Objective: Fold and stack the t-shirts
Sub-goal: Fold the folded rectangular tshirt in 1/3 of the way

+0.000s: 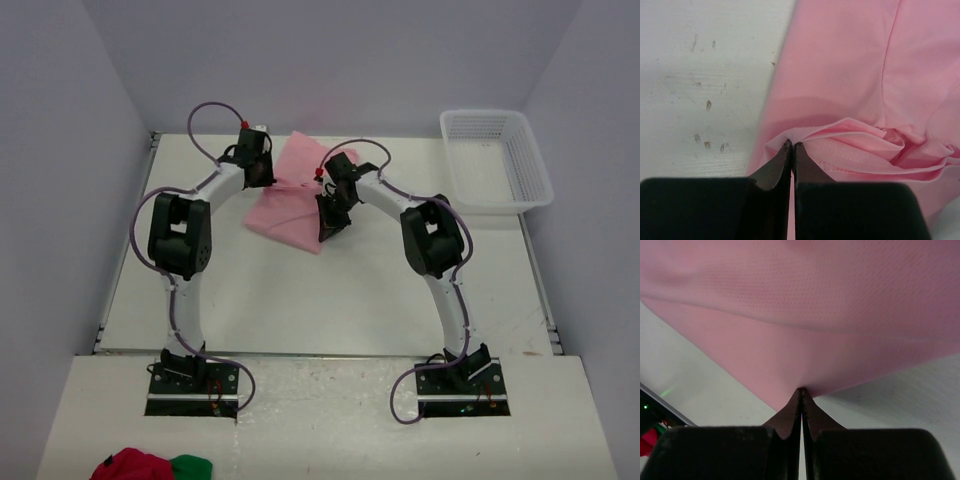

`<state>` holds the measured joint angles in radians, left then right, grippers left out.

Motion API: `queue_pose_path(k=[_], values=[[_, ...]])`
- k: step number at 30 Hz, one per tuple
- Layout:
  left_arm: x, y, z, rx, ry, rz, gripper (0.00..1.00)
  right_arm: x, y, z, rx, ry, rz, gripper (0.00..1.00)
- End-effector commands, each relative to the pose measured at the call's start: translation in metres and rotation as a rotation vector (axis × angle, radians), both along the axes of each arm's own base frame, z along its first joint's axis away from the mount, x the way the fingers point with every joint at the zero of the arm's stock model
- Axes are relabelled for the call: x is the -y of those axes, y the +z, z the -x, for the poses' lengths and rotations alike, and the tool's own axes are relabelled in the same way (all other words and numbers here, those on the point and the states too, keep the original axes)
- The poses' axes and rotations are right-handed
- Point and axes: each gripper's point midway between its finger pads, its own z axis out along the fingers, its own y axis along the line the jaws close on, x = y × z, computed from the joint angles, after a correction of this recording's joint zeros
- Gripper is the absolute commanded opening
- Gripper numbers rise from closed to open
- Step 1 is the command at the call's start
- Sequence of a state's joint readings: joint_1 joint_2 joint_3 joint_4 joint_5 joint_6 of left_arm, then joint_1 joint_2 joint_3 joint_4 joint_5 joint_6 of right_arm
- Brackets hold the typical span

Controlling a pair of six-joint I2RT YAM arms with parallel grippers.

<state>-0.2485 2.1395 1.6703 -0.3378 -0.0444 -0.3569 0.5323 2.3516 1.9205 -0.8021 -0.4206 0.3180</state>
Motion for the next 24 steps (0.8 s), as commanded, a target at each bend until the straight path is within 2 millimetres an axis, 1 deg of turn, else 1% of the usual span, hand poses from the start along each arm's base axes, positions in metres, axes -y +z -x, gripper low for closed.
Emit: queue_pose_path(k=[1, 3, 4, 8, 10, 11, 12, 13, 14, 15, 16, 17, 18, 19, 20, 21, 22, 23, 24], values=[[0.001, 0.009, -0.015, 0.056, 0.007, 0.038, 0.00, -0.009, 0.009, 0.015, -0.046, 0.021, -0.018, 0.00], [-0.001, 0.004, -0.016, 0.051, 0.015, 0.034, 0.00, -0.009, 0.007, 0.018, -0.060, 0.017, -0.010, 0.00], [-0.004, -0.002, -0.018, 0.036, 0.019, 0.030, 0.00, -0.008, 0.006, 0.018, -0.058, 0.015, -0.005, 0.00], [-0.014, -0.017, -0.024, -0.002, 0.033, 0.019, 0.00, -0.007, 0.002, 0.021, -0.072, 0.000, 0.003, 0.00], [-0.017, -0.019, -0.029, -0.002, 0.031, 0.016, 0.00, -0.007, -0.001, 0.024, -0.081, 0.002, 0.009, 0.00], [-0.018, -0.024, -0.029, -0.009, 0.029, 0.013, 0.06, -0.007, -0.002, 0.024, -0.082, 0.001, 0.009, 0.00], [-0.020, -0.023, -0.032, -0.001, 0.034, 0.011, 0.12, -0.007, -0.003, 0.025, -0.086, 0.002, 0.012, 0.00], [-0.019, -0.026, -0.032, 0.000, 0.030, 0.007, 0.20, -0.007, -0.003, 0.025, -0.086, -0.001, 0.011, 0.00], [-0.020, -0.025, -0.034, 0.007, 0.030, 0.008, 0.37, -0.007, -0.003, 0.024, -0.083, -0.002, 0.008, 0.00], [-0.020, -0.026, -0.034, 0.011, 0.028, 0.012, 0.42, -0.009, -0.001, 0.023, -0.077, 0.000, 0.005, 0.00], [-0.020, -0.022, -0.034, 0.021, 0.029, 0.015, 0.48, -0.009, -0.001, 0.022, -0.076, 0.000, 0.004, 0.00], [-0.018, -0.017, -0.033, 0.030, 0.027, 0.025, 0.57, -0.010, 0.000, 0.023, -0.079, 0.002, 0.007, 0.00], [-0.019, -0.019, -0.030, 0.043, 0.031, 0.031, 0.62, -0.010, -0.001, 0.022, -0.080, 0.002, 0.009, 0.00], [-0.019, 0.003, -0.029, 0.092, 0.039, 0.046, 0.68, -0.011, 0.000, 0.021, -0.075, 0.001, 0.006, 0.00], [-0.020, 0.012, -0.027, 0.118, 0.044, 0.051, 0.78, -0.011, 0.001, 0.020, -0.072, 0.002, 0.006, 0.00], [-0.022, 0.010, -0.020, 0.126, 0.057, 0.052, 0.80, -0.011, 0.000, 0.020, -0.069, 0.001, 0.011, 0.00], [-0.028, 0.026, -0.013, 0.156, 0.076, 0.046, 0.83, -0.012, 0.000, 0.020, -0.062, 0.006, 0.007, 0.00], [-0.027, 0.045, -0.015, 0.198, 0.082, 0.056, 0.84, -0.013, 0.001, 0.019, -0.057, 0.005, 0.006, 0.00], [-0.029, 0.045, -0.008, 0.202, 0.089, 0.055, 0.84, -0.013, 0.002, 0.018, -0.052, 0.007, 0.007, 0.00]])
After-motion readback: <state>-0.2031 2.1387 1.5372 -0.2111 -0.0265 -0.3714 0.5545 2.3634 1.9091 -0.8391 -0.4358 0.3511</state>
